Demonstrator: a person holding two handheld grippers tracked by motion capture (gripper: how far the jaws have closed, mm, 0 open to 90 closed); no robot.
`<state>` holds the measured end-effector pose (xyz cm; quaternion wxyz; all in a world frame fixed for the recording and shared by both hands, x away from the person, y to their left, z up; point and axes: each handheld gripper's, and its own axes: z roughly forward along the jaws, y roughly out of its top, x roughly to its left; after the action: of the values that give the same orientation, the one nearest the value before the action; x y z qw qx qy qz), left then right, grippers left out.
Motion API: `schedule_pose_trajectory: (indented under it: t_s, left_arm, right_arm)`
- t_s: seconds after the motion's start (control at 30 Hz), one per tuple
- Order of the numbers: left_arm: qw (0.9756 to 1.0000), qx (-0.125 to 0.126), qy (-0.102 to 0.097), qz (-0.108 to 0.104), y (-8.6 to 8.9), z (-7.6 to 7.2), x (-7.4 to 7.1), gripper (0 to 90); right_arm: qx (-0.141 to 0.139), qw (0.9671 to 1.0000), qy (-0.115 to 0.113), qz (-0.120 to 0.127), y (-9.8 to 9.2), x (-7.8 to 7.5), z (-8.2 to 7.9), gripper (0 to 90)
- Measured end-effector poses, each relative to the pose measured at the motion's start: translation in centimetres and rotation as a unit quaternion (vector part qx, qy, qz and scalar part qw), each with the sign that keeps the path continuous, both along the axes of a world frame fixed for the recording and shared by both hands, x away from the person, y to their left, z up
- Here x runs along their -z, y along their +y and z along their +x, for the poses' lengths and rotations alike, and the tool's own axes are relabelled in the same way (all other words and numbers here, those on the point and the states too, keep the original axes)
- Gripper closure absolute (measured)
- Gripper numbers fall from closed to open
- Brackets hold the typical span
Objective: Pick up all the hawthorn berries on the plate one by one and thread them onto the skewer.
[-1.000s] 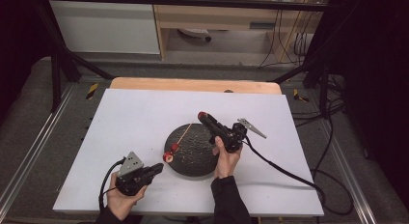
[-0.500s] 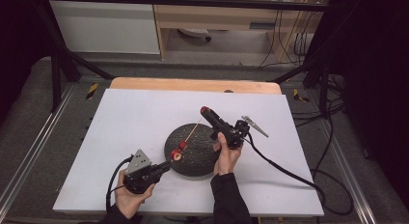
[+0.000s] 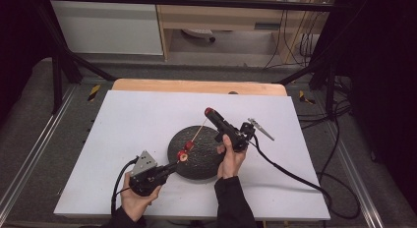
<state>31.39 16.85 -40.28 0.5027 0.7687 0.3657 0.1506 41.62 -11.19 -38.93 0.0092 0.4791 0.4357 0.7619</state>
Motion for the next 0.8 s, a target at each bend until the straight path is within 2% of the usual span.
schedule_pose_trajectory:
  t_s: [0.43,0.8]
  left_arm:
    - [0.9997,-0.011,-0.007,-0.022,-1.0,0.2,-0.3,87.9]
    - [0.9994,-0.016,-0.007,-0.029,-1.7,1.0,-0.7,87.9]
  right_arm:
    - [-0.012,0.9998,0.007,0.017,0.4,0.5,-0.2,63.3]
    - [-0.017,0.9997,0.010,0.012,0.5,0.7,-0.4,63.4]
